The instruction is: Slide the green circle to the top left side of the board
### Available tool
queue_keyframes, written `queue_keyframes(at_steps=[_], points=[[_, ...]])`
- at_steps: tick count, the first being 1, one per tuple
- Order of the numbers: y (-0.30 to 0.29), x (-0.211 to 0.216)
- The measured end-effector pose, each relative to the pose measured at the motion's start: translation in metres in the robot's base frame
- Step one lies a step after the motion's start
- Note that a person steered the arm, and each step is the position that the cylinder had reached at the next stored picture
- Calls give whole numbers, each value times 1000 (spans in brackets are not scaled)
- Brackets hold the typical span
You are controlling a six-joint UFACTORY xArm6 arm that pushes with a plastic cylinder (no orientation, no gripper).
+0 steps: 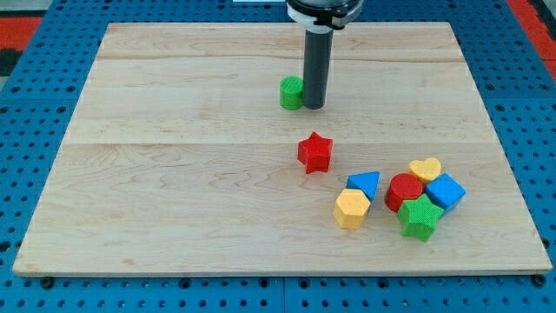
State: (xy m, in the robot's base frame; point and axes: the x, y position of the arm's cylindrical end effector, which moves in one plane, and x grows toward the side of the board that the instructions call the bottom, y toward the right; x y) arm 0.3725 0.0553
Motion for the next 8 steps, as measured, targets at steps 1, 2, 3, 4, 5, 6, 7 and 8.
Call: queue_keyframes(at_steps=[1,2,3,4,5,6,7,8], points=[[25,4],[41,-10],[-5,-16],[-42,-6],[-102,-6],[-168,-6],[-172,-6],[-176,-5]])
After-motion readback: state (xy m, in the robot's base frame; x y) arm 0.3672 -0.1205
